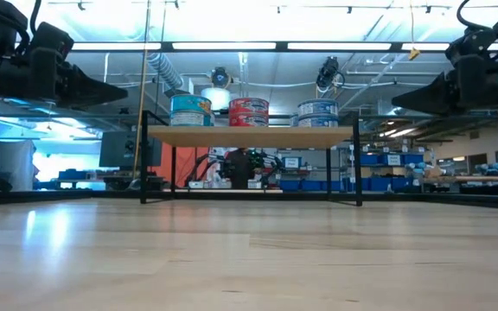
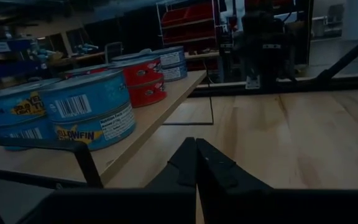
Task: Stack canned seafood by type on shelf
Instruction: Return to Home Position
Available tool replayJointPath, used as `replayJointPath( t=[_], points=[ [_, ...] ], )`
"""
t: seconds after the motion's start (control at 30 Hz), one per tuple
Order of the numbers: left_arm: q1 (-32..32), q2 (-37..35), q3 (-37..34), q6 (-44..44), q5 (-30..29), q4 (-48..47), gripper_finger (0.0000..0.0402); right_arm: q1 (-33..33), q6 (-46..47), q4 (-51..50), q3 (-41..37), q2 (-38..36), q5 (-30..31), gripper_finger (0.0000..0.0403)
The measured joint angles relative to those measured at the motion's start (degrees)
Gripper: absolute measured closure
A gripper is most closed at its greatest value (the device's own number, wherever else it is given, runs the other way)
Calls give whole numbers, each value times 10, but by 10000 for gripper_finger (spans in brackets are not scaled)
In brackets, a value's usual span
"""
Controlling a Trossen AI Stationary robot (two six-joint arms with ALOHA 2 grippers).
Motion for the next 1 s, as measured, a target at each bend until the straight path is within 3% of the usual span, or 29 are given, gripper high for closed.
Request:
replayJointPath(
  t=[0.3,1.0],
  points=[
    [0,0,0,-13,-5,15,398,0,-5,1,0,0,1,376],
    [0,0,0,-14,-4,19,398,0,-6,1,0,0,1,378]
  ],
)
